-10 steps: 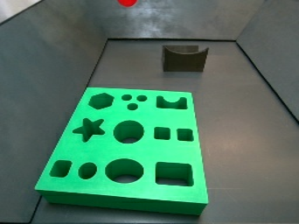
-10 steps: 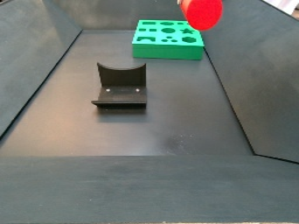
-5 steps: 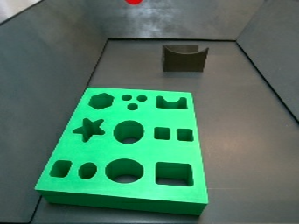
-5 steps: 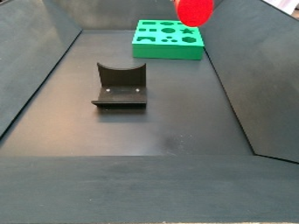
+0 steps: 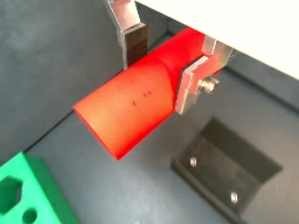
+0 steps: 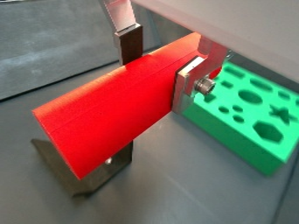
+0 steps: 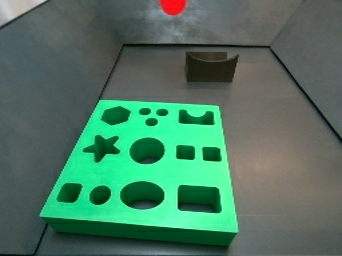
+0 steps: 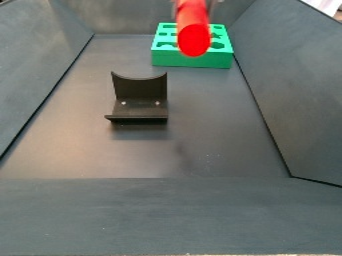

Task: Pick up the round object. Move up. Place the round object on the fixture. Regrasp the round object. Move to above the board. Insert the round object.
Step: Place the round object on the fixture.

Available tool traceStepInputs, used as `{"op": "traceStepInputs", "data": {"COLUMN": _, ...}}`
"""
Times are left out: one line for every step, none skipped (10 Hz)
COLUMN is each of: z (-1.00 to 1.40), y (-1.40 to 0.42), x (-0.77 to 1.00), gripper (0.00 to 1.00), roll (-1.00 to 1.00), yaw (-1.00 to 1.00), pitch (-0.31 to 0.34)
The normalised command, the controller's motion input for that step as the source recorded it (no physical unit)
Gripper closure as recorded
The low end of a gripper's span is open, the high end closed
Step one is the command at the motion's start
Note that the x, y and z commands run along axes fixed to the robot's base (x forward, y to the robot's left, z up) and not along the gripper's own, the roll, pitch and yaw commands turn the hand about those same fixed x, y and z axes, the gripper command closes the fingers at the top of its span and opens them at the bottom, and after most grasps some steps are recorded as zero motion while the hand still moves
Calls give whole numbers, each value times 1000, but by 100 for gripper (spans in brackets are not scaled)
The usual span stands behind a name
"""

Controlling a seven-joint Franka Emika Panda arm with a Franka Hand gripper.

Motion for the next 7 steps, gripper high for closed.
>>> {"op": "traceStepInputs", "data": {"z": -151, "y": 18, "x": 1000, "gripper": 100, "roll": -1000, "yaw": -30, "pitch": 121}}
{"op": "traceStepInputs", "data": {"z": -139, "y": 21, "x": 1000, "gripper": 100, "roll": -1000, "yaw": -42, "pitch": 122}}
{"op": "traceStepInputs", "data": {"z": -110, "y": 31, "x": 1000, "gripper": 100, "roll": -1000, "yaw": -68, "pitch": 127}}
{"op": "traceStepInputs", "data": {"z": -89, "y": 41, "x": 1000, "gripper": 100, "roll": -1000, "yaw": -98, "pitch": 133}}
{"op": "traceStepInputs", "data": {"z": -63, "y": 47, "x": 890, "gripper": 100, "roll": -872, "yaw": -113, "pitch": 118}}
{"op": "traceStepInputs", "data": {"z": -43, "y": 45, "x": 795, "gripper": 100, "roll": -759, "yaw": -118, "pitch": 102}}
{"op": "traceStepInputs", "data": {"z": -21, "y": 39, "x": 604, "gripper": 100, "roll": -518, "yaw": -122, "pitch": 71}}
